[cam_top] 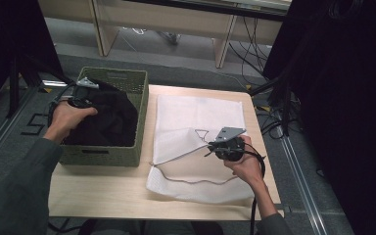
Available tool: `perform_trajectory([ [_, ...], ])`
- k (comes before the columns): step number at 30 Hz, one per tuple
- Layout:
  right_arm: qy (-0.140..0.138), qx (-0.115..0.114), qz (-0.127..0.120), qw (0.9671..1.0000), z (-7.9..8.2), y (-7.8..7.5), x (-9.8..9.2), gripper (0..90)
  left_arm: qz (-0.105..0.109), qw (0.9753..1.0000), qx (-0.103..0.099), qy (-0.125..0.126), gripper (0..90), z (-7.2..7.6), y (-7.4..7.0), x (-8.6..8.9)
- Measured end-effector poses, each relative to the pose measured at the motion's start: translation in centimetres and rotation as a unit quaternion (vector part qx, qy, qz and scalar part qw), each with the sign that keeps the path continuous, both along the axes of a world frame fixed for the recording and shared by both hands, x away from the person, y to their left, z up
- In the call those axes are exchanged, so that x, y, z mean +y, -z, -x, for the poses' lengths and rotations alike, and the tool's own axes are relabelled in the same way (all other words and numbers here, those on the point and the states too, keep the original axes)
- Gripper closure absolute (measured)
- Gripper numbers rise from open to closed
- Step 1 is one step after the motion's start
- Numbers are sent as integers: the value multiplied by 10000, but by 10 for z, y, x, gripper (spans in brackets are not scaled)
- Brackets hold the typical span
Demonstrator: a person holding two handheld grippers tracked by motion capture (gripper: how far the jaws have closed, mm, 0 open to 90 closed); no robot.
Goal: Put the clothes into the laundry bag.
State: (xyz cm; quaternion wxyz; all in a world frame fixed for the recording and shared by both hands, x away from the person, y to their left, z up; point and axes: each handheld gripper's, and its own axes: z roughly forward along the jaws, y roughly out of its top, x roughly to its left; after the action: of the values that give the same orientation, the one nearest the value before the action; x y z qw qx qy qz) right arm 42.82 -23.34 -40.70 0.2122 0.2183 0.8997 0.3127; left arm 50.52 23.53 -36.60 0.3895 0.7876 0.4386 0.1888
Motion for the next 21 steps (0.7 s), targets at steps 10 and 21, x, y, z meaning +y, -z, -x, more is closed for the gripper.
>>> perform_trajectory([
  [10, 44, 20, -46, 10000, 0, 0, -1, 844, 289, 9982, -504, 133, 720, 27, -46, 7],
  [21, -2, 13, -35, 10000, 0, -1, -1, 874, 462, 9938, -872, 509, 720, 58, -89, 2],
])
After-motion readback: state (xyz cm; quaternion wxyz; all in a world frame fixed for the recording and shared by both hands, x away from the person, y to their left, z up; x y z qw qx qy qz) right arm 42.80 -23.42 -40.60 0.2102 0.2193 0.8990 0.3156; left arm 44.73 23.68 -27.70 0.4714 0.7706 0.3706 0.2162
